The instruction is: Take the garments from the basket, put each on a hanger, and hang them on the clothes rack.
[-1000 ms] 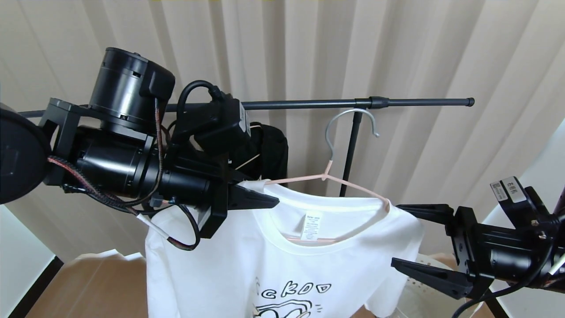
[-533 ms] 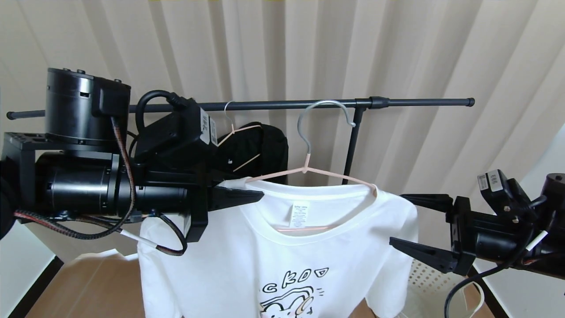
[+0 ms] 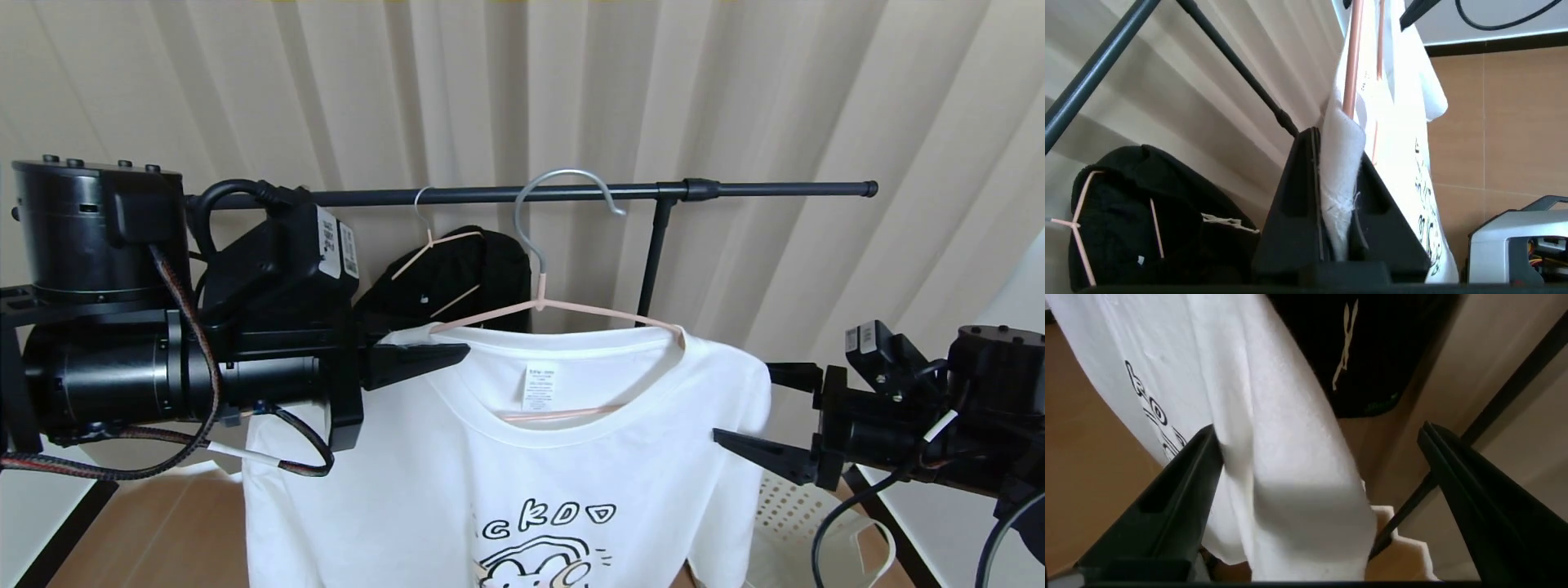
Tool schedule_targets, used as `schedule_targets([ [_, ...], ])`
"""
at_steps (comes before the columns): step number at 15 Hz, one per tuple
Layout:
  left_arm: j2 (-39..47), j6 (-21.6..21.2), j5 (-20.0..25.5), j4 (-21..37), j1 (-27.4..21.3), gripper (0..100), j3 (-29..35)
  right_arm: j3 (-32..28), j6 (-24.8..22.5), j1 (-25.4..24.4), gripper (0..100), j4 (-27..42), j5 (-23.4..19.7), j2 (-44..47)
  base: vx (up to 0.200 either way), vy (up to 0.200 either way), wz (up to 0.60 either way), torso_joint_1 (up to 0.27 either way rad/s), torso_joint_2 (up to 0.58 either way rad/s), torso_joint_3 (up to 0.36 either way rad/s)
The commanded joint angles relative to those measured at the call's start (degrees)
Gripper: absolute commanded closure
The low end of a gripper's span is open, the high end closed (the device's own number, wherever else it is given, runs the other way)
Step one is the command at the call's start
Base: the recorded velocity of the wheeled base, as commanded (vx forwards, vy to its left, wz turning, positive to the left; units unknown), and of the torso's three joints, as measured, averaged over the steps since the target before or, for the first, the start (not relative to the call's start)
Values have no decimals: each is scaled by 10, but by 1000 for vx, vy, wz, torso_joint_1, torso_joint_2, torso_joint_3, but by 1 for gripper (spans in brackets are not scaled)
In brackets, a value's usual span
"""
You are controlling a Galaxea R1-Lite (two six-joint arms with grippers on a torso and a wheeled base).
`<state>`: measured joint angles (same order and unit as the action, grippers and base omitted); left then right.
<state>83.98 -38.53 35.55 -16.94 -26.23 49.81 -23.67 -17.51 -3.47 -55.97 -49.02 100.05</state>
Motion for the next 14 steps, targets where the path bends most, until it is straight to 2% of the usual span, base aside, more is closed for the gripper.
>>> schedule_targets([
  [1,-3,3,0,-1,3,100,-1,-3,-7,3,0,0,0,25,0,0,0,0,0,0],
  [2,-3,2,0,-1,5,100,-2,-5,-9,3,0,0,0,32,0,0,0,0,0,0],
  [3,-3,2,0,-1,5,100,-2,-7,-13,3,100,0,0,36,0,0,0,0,0,0],
  [9,-10,3,0,-1,7,100,-6,-13,-14,15,100,0,0,37,0,0,0,0,0,0],
  [14,-30,7,0,-1,26,100,-22,-20,-14,28,100,0,1,44,0,0,0,0,0,0],
])
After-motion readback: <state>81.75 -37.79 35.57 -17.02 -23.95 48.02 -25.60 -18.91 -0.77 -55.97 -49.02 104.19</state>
